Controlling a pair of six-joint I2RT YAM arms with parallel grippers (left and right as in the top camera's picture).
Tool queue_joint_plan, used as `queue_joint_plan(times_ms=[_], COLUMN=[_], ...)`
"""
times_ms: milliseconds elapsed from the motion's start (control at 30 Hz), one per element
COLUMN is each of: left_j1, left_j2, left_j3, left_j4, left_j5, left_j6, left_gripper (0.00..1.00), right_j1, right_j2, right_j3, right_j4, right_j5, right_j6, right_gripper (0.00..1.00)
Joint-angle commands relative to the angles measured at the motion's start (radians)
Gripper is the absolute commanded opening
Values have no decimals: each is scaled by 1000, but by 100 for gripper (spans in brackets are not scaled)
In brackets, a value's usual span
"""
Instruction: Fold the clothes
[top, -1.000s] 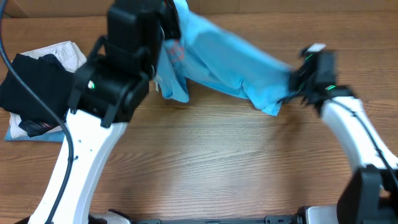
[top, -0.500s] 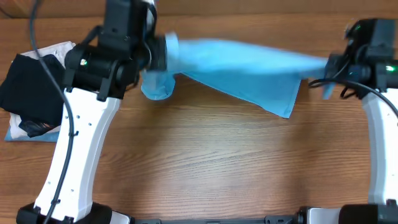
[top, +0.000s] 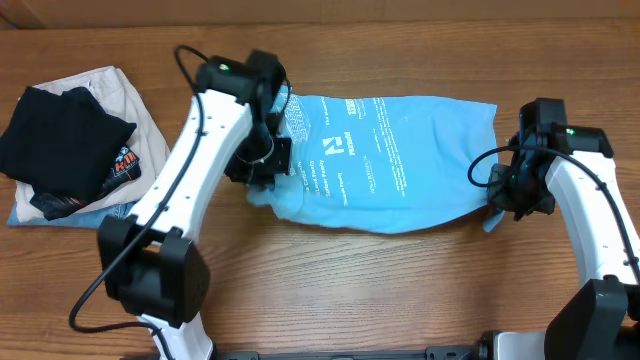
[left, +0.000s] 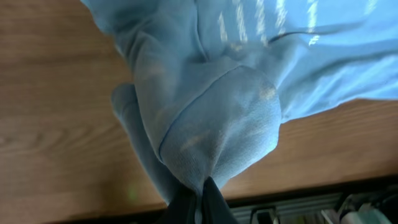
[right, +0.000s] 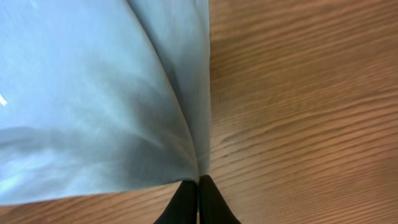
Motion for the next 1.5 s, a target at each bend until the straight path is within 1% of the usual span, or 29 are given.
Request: queue_joint_plan(times_ms=[0,133,167,300,400,500,567,667,700,733,767,833,867,967,1067,1167,1200,1367,1467], left_j1=[-14,-16,-18,-38,-65,-110,-148,-191,-200,-214,-223,-237,-241,-241,-241,-248,-252,-271,-285], left_j2=[11,11,11,11,11,11,11,11,11,11,11,11,11,11,11,11,11,11,11], left_j3=[-71,-107,-108,-108,-108,-108,-108,-108,-108,-108,-108,-108,-108,-108,-108,-108,-108,-121,-196], left_j4=[25,113,129,143,126,109,110,104,101,93,83,58,46,45,99,203,230,218,251], left_j5=[37,105,146,419,514,529,476,345,314,261,232,212,207,195,194,194,195,193,194], left_j6=[-14,-14,-18,-15,-13,-13,-14,-62,-68,-75,-78,-77,-77,-78,-93,-130,-158,-177,-214], left_gripper=[4,4,4,4,4,4,4,5,9,36,61,69,75,81,80,75,74,75,74], right_j1=[3,3,3,3,3,3,3,3,3,3,3,3,3,3,3,3,3,3,3], right_j2=[-5,-5,-5,-5,-5,-5,-5,-5,-5,-5,-5,-5,-5,-5,-5,-5,-5,-5,-5], right_j3=[-18,-18,-18,-18,-18,-18,-18,-18,-18,-18,-18,-18,-18,-18,-18,-18,-18,-18,-18], right_j4=[6,25,25,27,32,38,40,39,39,39,39,41,43,43,47,47,47,47,47], right_j5=[-9,-10,-10,-10,-10,-10,-10,-10,-10,-10,-10,-10,-10,-13,-21,-21,-21,-21,-22], right_j6=[21,21,20,21,21,21,20,21,21,20,20,21,21,20,20,20,20,20,20], right_gripper=[7,7,8,8,8,8,8,8,9,9,9,9,9,9,9,9,9,10,10])
